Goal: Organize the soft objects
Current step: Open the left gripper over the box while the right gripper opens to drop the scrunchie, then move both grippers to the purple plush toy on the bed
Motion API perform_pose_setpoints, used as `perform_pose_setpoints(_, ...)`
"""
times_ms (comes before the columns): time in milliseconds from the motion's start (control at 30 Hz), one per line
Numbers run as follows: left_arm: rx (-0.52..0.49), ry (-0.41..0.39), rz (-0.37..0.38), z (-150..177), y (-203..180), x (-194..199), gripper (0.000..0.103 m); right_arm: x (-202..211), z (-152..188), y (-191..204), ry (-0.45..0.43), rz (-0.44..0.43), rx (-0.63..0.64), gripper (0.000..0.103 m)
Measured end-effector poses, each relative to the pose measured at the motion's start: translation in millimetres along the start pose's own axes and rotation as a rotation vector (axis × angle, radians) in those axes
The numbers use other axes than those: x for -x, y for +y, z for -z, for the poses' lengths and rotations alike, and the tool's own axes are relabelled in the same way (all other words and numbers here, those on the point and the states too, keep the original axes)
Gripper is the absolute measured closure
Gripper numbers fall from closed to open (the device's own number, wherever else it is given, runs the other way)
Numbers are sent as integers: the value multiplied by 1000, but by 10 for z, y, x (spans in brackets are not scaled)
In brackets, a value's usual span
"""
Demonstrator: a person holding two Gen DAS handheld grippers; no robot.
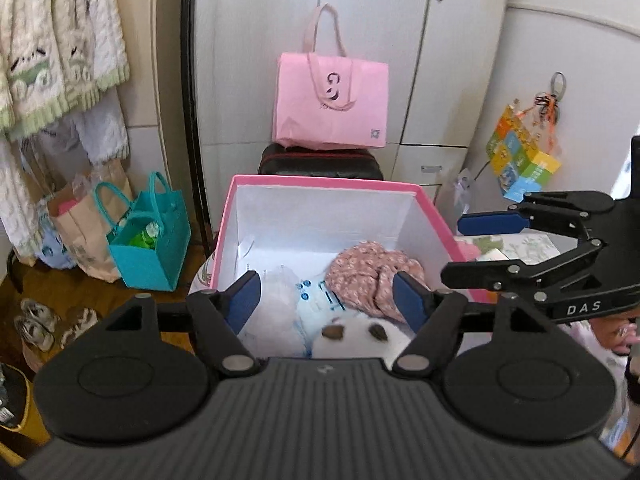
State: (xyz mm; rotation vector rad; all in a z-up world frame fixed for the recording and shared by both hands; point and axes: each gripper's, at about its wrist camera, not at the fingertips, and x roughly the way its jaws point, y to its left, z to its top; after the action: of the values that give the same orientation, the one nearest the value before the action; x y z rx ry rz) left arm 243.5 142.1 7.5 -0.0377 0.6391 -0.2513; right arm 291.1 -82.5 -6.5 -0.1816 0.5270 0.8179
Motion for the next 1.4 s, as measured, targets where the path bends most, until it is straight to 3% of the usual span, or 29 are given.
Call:
perform_pose_setpoints(267, -52, 13, 100, 160, -188, 507, 29, 507, 179, 406, 25, 16, 71, 38)
perform_pose_setpoints(500, -81, 7, 123, 278, -375, 906, 29, 959, 259, 670, 10, 5, 80, 38)
perform_pose_setpoints(800, -171, 55, 132, 516, -713, 1252, 23, 1355, 379, 848, 30, 42, 25, 31)
perform_pose_setpoints(900, -176, 69, 158, 583, -793, 1315, 21, 1500, 480, 876, 35, 43, 15, 29)
perform_pose_setpoints(1033, -175, 82, 174, 676, -936, 1364, 21, 1685, 629, 918, 51, 43, 25, 15)
perform_pose_setpoints(1333, -230, 120, 277, 897, -1360, 1240, 14, 2021, 1046, 850, 70, 128, 24, 8)
perform_pose_setpoints(1400, -226, 127, 298, 910, -1420, 1157, 7, 2042, 1139, 814, 83, 158, 27, 8)
